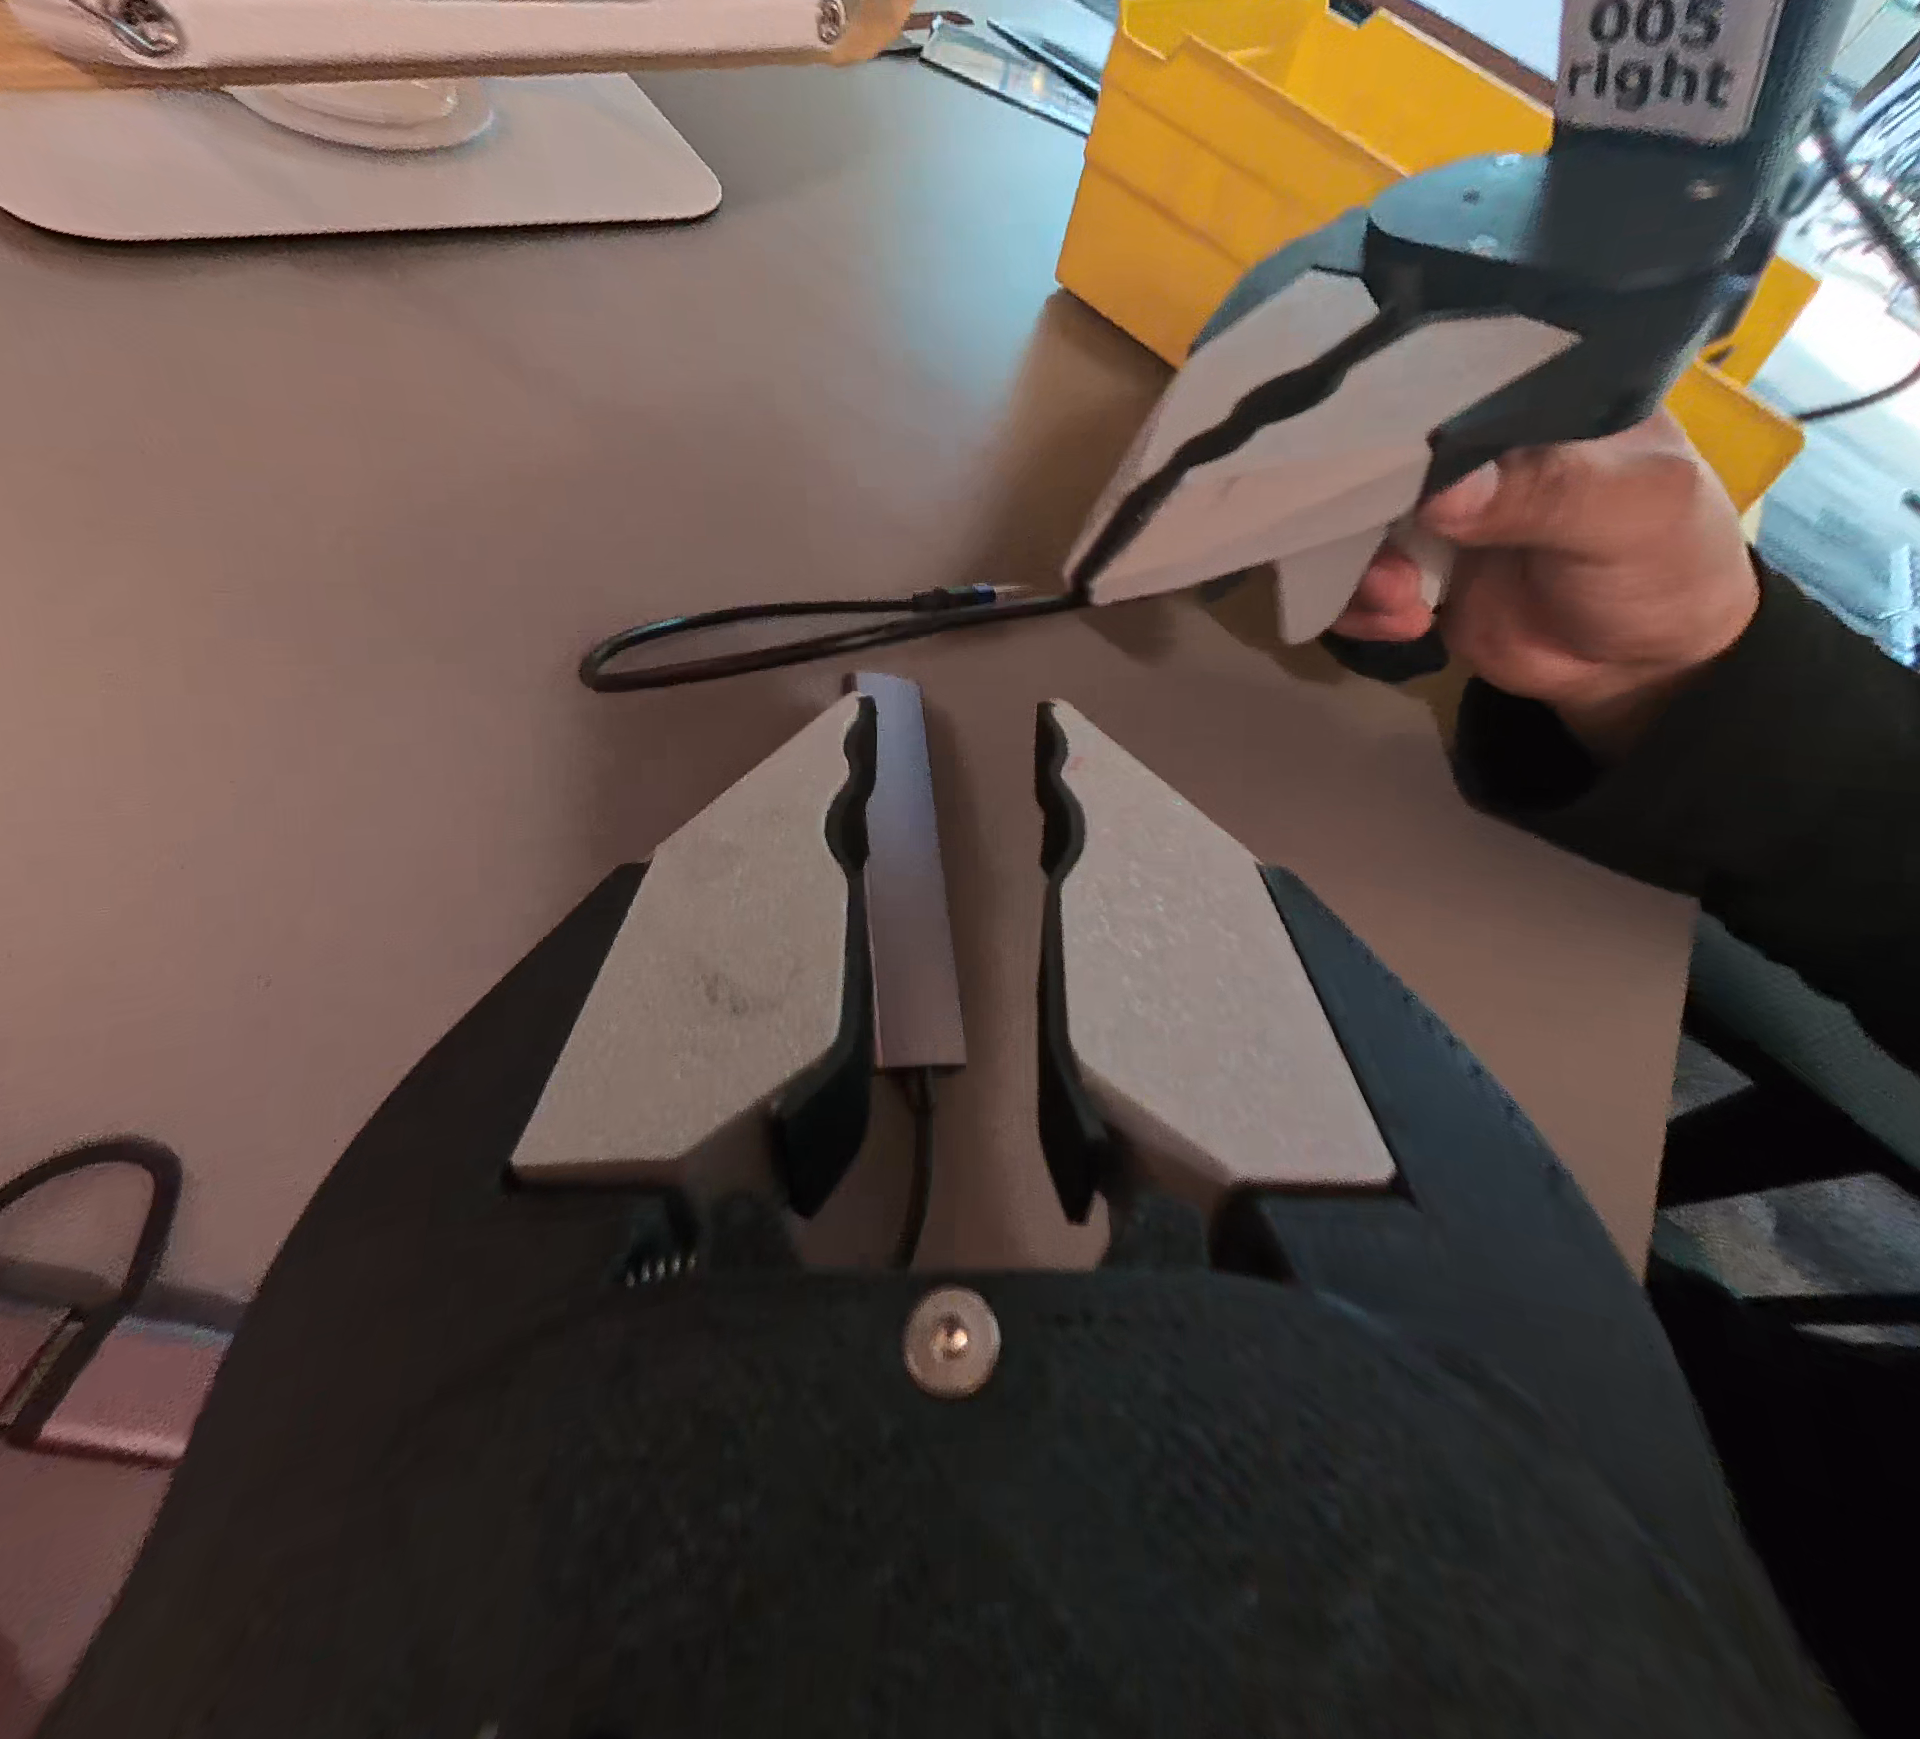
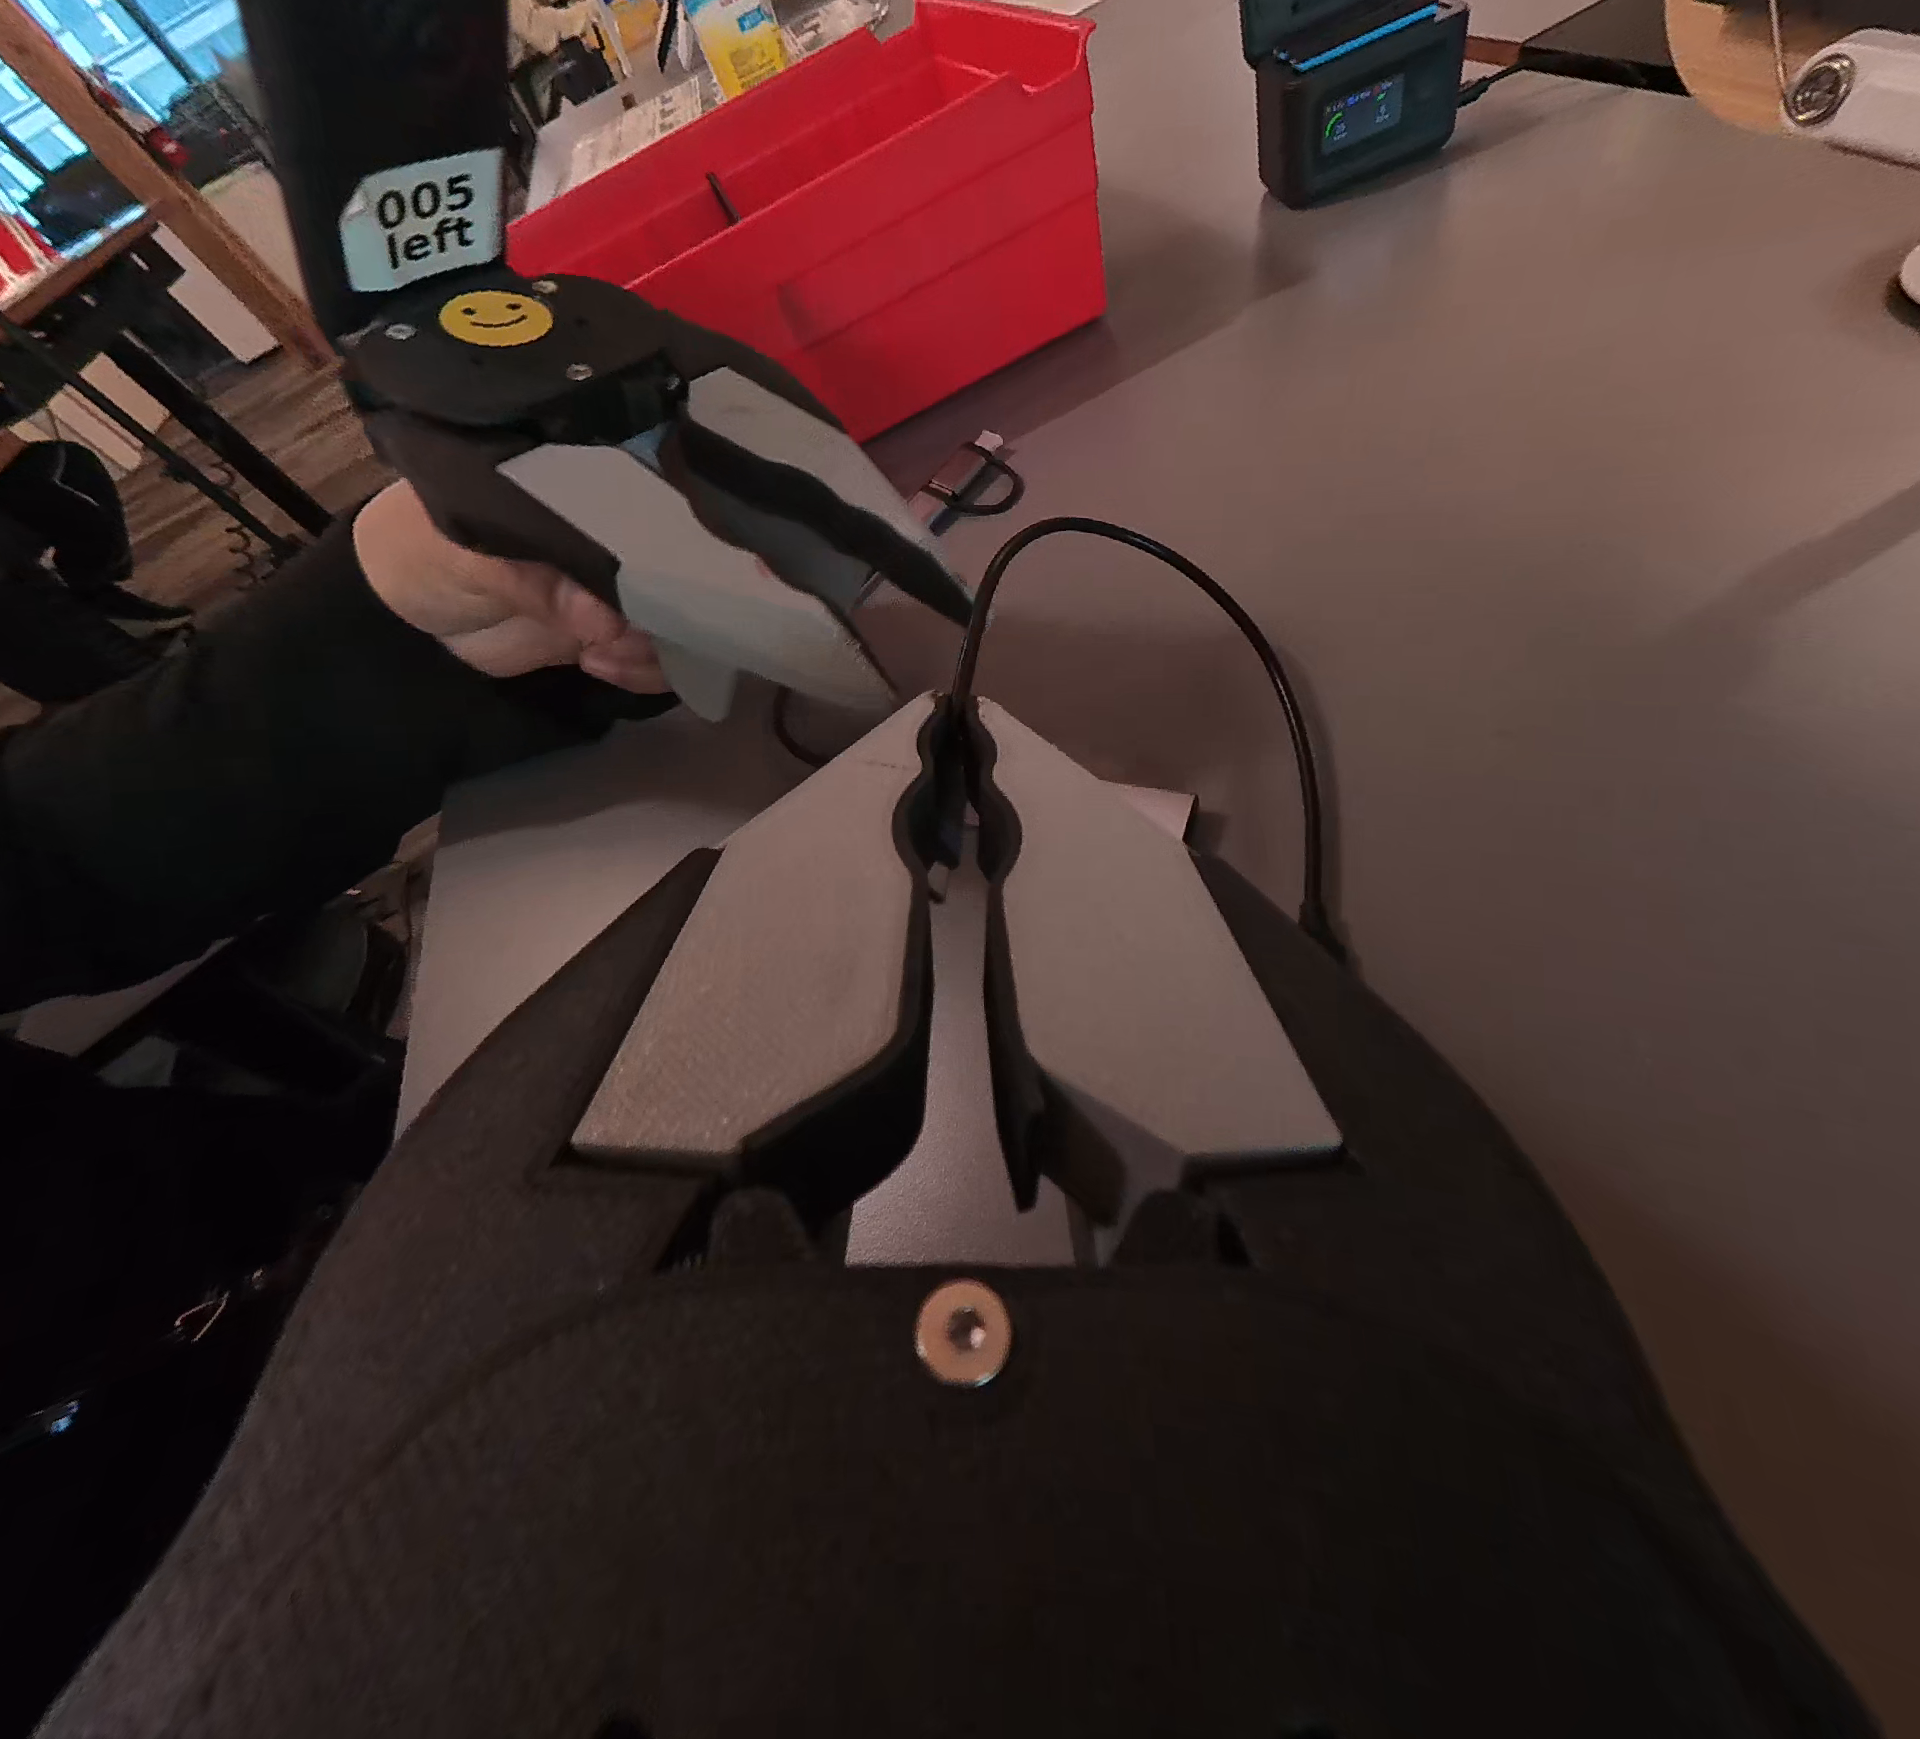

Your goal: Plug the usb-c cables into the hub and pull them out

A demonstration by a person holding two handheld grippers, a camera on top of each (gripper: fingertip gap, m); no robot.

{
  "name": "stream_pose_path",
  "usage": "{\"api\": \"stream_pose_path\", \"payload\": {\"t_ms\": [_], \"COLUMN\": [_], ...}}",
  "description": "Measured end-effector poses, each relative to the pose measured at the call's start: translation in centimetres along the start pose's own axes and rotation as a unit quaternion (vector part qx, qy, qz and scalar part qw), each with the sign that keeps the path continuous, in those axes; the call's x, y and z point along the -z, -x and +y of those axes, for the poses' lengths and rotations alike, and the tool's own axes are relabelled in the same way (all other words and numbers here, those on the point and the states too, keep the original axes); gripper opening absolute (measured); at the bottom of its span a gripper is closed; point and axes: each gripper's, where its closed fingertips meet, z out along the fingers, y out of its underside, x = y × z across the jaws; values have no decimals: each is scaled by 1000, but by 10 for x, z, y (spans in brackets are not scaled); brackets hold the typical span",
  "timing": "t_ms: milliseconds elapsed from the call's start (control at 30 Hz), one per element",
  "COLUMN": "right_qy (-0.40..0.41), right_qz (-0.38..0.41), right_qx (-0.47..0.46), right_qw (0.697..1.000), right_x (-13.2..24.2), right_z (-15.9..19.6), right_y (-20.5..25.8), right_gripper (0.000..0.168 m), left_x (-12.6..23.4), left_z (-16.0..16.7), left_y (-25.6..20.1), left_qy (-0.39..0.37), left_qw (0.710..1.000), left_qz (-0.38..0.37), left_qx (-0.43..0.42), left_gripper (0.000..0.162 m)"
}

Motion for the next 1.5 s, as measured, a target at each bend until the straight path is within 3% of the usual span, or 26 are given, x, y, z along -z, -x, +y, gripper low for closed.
{"api": "stream_pose_path", "payload": {"t_ms": [133, 333, 367, 433, 500, 833, 1133, 1500], "right_qy": [1, 25, 28, 33, 36, 57, 78, 121], "right_qz": [-3, -13, -12, -14, -11, -42, -41, -47], "right_qx": [1, 3, 3, 0, -2, -20, 4, 58], "right_qw": [1000, 1000, 1000, 999, 999, 997, 996, 990], "right_x": [1, -6, -7, -9, -9, -19, -24, -33], "right_z": [0, 10, 12, 14, 16, 27, 34, 49], "right_y": [1, 2, 1, 1, -2, -1, 4, 14], "right_gripper": [0, 0, 0, 0, 0, 0, 0, 0], "left_x": [-7, -14, -16, -21, -26, -30, -27, -25], "left_z": [-11, -29, -31, -29, -25, -14, -14, -15], "left_y": [6, -10, -11, -7, -6, -17, -17, -26], "left_qy": [-9, -23, -21, -11, 0, 4, -12, -20], "left_qw": [1000, 991, 989, 992, 994, 995, 994, 991], "left_qz": [19, 122, 130, 119, 108, 86, 96, 127], "left_qx": [21, 58, 61, 44, 20, -54, -43, -21], "left_gripper": [29, 29, 26, 4, 0, 0, 0, 14]}}
